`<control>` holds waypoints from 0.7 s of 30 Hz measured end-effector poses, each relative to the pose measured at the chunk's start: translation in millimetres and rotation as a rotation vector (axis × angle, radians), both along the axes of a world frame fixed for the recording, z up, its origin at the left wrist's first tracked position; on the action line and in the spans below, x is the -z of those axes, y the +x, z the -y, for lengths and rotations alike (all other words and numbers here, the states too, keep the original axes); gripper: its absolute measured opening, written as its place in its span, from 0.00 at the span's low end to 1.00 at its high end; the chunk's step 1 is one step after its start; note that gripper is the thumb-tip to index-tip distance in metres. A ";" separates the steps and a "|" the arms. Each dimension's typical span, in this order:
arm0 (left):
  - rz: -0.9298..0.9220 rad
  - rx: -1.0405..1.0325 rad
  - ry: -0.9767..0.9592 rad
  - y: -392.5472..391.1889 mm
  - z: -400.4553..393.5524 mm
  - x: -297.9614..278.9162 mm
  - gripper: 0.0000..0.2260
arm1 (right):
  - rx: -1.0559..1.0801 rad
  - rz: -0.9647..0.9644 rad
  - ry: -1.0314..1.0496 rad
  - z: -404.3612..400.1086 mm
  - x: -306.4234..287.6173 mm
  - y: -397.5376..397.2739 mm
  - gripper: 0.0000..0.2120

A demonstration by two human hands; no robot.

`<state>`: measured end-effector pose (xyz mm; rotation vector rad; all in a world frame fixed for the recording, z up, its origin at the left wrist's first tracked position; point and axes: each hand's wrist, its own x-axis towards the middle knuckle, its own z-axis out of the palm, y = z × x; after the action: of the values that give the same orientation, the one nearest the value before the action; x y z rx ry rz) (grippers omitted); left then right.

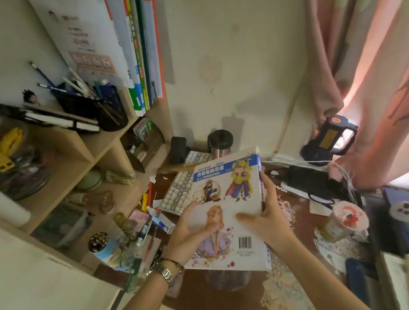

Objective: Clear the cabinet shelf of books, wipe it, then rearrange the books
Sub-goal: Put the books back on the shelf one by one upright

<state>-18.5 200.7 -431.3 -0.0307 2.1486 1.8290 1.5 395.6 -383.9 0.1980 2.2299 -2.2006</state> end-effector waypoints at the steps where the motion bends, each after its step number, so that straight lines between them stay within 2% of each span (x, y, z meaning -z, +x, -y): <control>1: -0.031 -0.002 0.006 -5.4 2.3 -12.2 0.34 | -0.002 -0.013 -0.012 -0.1 -10.3 -4.5 0.42; 5: -0.164 -0.028 0.033 -32.5 12.0 -59.3 0.37 | -0.025 -0.161 0.002 1.3 -57.9 -26.1 0.43; 10: -0.414 -0.059 -0.101 -61.2 24.7 -130.4 0.38 | -0.035 -0.409 -0.014 8.2 -121.1 -45.4 0.44; 14: -0.492 -0.044 -0.089 -72.8 33.3 -188.9 0.41 | -0.039 -0.540 -0.042 15.5 -170.6 -53.1 0.45; 21: -0.677 -0.038 -0.135 -77.7 50.2 -293.0 0.35 | -0.054 -0.711 -0.107 28.0 -254.1 -64.1 0.44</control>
<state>-96.2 150.5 -138.4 0.6023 2.7174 1.8937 -62.6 367.6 -129.9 -0.7508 2.3229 -2.6373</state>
